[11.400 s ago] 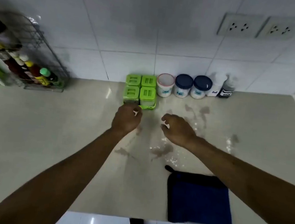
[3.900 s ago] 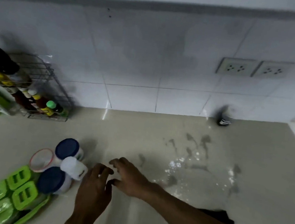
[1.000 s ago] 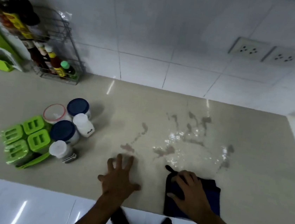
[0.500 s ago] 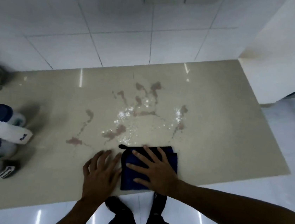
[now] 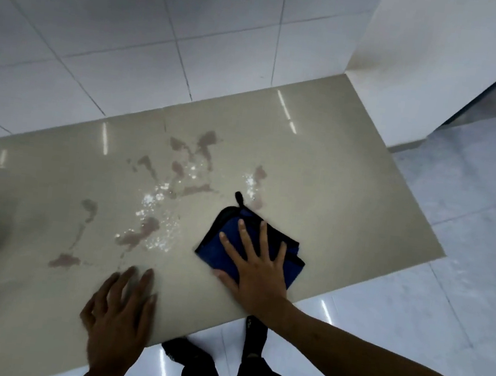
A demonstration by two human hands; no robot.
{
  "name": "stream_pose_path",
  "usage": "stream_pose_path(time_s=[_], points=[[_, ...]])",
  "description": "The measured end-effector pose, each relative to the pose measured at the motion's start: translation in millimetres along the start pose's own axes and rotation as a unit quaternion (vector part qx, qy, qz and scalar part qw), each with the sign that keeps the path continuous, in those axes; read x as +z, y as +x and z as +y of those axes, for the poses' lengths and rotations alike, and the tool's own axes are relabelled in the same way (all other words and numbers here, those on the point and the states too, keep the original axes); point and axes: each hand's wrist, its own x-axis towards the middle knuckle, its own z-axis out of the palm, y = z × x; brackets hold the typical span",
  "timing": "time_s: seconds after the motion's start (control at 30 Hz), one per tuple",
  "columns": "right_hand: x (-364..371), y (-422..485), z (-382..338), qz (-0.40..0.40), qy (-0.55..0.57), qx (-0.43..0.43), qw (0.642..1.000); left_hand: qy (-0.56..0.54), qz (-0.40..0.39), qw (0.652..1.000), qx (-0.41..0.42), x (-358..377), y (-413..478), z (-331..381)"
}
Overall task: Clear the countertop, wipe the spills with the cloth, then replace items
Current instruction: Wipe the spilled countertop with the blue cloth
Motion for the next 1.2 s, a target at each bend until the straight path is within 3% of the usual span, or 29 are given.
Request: stream_pose_path(time_s=[0.17, 0.3, 0.53, 0.67, 0.8, 0.87, 1.0, 1.1, 1.2], points=[[15, -11, -23, -0.009, 0.033, -0.073, 0.997, -0.005, 0.037, 0.999, 0.000, -1, -1, 9], [-2, 21, 5, 0.002, 0.029, -0.096, 0.995, -0.005, 0.033, 0.999, 0.013, -7, 8, 22], [-54, 117, 109, -0.013, -0.019, 0.058, 0.998, 0.004, -0.025, 1.000, -0.004, -6, 40, 52], [-58, 69, 157, 0.024, -0.078, 0.111, 0.991, 0.006, -0.008, 1.000, -0.001, 6, 44, 50], [-33, 1, 114, 0.019, -0.061, 0.150, 0.987, -0.010, 0.024, 0.999, -0.037, 12, 51, 68], [-13, -19, 60, 0.011, -0.036, 0.110, 0.993, -0.009, 0.030, 0.998, -0.051, 11, 56, 75], [22, -17, -32, 0.012, -0.015, -0.054, 0.998, -0.023, 0.036, 0.998, -0.055, 11, 55, 70], [15, 40, -45, 0.002, -0.032, -0.108, 0.994, -0.044, 0.037, 0.995, -0.078, 11, 57, 67], [0, 105, -20, -0.007, -0.066, -0.085, 0.994, -0.048, 0.044, 0.994, -0.089, 13, 56, 65]])
